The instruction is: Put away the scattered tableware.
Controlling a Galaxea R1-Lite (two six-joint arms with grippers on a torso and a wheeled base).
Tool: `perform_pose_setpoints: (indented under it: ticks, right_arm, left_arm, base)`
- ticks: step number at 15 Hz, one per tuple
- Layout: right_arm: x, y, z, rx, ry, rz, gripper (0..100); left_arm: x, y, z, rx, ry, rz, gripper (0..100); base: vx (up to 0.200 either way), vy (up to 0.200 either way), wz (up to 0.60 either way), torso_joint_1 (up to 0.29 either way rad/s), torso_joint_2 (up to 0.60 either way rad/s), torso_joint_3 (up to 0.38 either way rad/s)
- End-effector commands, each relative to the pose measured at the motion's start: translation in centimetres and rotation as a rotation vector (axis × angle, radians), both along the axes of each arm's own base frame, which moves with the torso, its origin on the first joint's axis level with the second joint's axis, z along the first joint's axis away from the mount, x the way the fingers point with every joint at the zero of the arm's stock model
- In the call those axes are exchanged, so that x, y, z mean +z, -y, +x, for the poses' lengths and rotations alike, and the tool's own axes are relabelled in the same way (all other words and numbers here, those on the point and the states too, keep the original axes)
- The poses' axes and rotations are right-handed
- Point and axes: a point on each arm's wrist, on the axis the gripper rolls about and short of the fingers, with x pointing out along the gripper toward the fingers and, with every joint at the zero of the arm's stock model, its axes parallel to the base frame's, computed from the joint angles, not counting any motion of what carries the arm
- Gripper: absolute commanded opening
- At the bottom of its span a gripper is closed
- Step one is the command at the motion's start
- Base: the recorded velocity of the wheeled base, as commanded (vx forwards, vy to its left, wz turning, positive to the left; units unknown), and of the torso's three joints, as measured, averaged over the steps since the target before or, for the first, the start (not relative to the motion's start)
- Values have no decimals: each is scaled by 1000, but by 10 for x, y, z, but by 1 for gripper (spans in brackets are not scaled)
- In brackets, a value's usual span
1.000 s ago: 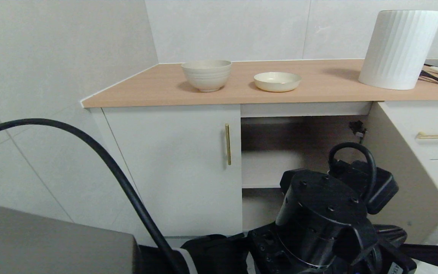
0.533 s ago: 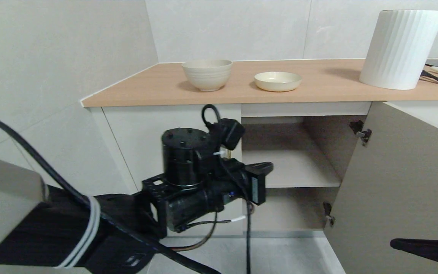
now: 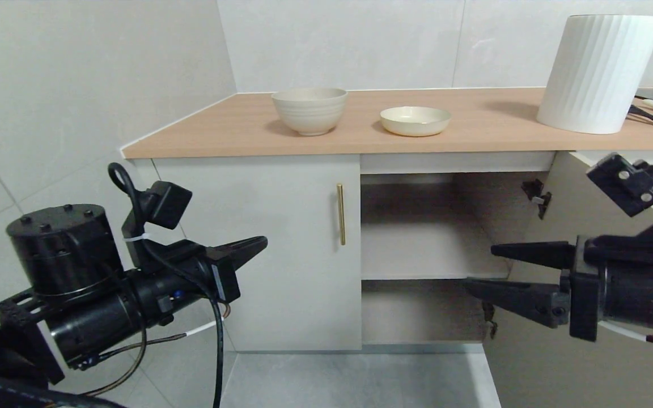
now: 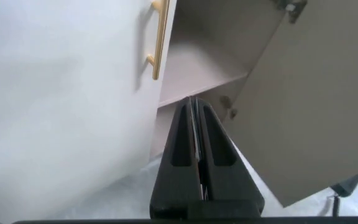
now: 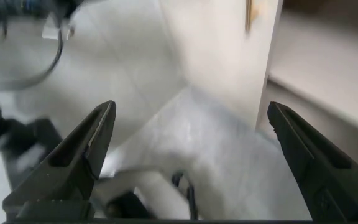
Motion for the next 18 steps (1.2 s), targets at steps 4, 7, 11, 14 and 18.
perform_pose_setpoints:
  ticks: [4,7,11,14,18]
  right_arm:
    - [-4,-16,9,5,-60,-62,100]
    - [-12,-21,15,-44,-73,-96,100]
    - [-13,-22,14,-41,-75,-99,100]
    - [-14,-23,14,-41,-79,-103,100]
    - [-18,-21,12,-39,-87,-108,100]
  left_arm:
    - [6,-4,-10,1,10,5,0]
    - [14,-6,-13,4,41,-2,0]
    - [13,-6,-13,6,39,4,0]
    - [14,-6,-13,6,40,3,0]
    - [14,-6,-13,6,40,3,0]
  base:
    - [0,0,0,0,0,0]
    - [0,0,0,0,0,0]
    - [100,0,0,0,0,1]
    - [200,0,0,-4,2,-2]
    - [200,0,0,8,4,1]
